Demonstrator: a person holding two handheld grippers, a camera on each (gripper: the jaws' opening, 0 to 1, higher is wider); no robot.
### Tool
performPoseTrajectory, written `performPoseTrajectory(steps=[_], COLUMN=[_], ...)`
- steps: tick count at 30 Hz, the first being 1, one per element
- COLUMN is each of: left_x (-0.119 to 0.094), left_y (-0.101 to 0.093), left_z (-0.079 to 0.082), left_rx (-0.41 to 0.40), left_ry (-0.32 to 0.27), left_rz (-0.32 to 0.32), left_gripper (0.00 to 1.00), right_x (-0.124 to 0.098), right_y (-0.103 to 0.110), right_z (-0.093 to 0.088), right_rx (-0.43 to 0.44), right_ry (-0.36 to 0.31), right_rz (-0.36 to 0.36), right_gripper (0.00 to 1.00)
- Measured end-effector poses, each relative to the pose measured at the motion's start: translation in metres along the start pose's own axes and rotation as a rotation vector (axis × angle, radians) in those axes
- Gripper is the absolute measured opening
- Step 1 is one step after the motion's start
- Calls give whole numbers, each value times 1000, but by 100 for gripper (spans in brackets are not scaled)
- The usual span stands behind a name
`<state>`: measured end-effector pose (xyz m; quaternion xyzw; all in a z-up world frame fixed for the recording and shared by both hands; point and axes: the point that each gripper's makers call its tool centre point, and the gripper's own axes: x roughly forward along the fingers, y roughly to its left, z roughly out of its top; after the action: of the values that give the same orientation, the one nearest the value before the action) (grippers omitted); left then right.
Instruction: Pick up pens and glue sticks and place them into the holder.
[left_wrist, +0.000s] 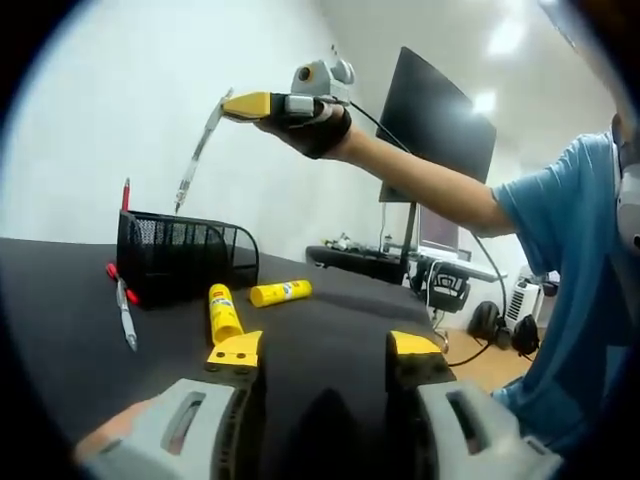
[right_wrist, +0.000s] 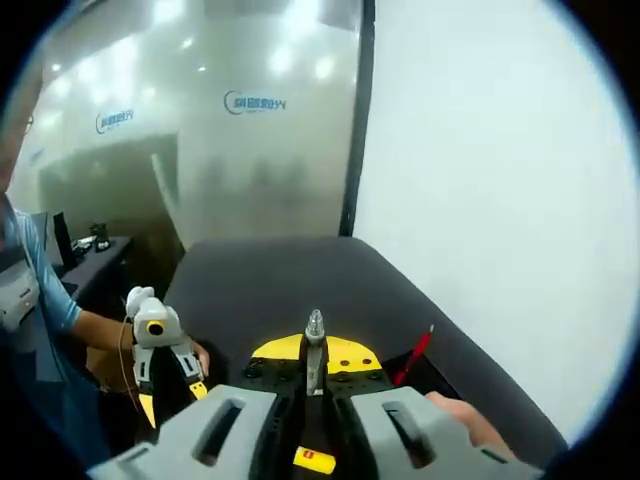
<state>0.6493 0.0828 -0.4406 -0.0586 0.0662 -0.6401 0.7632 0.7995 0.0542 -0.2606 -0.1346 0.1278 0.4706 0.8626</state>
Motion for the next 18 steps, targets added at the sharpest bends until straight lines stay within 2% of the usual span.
performPoseTrajectory(steps=[8,14,18], left_x=[0,1,1], left_y=[0,0,0], left_z=[0,-1,-1], left_rx=[1,5,8], left_ry=[1,4,5], left_rz=[0,1,1], left_gripper=[45,45,45], right_x=[-3,-6,-3], right_y=[-10,-26,-43], right_z=[5,11,12], right_rx=[9,27,57], right_ry=[-10,-25,-40], right_rz=[-29,-53,-111], right_gripper=[3,3,3])
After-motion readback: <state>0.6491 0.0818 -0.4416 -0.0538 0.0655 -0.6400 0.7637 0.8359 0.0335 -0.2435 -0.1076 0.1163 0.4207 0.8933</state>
